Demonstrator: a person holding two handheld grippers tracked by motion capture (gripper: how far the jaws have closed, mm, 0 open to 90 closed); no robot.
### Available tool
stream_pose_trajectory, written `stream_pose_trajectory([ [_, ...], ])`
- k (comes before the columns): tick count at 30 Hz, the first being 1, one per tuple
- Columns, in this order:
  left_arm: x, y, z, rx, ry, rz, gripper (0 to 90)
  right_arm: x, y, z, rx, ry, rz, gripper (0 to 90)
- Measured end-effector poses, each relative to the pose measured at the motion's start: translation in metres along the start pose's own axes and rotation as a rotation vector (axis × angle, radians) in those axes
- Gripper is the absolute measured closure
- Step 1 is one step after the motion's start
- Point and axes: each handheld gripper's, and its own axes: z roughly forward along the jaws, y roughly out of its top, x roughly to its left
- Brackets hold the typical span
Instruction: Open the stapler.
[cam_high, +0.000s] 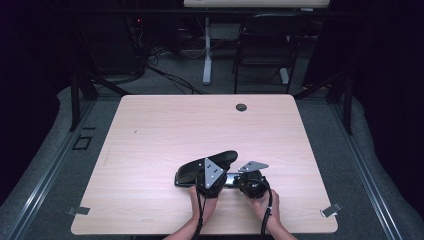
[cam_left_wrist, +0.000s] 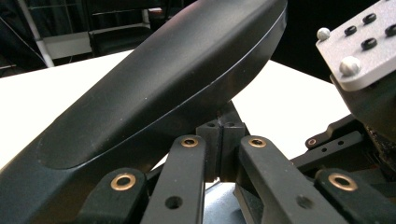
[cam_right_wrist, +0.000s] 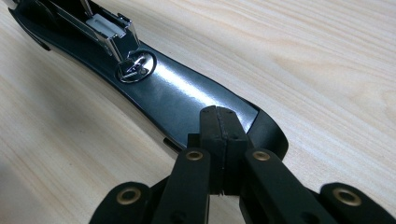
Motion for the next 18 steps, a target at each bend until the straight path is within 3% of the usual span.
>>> stream_pose_trajectory([
  [8,0.005,0.009,-0.007,0.007,0.016,0.014,90.0,0.001,0.001,0.000,0.006,-0.002,-0.010,90.0],
  [14,0.011,0.014,-0.013,0.004,0.001,-0.022,90.0,0.001,0.001,0.000,0.006,-0.007,-0.007,90.0],
  [18,0.013,0.016,-0.015,0.008,0.002,-0.021,90.0,0.001,0.001,0.000,0.005,0.000,-0.003,90.0],
])
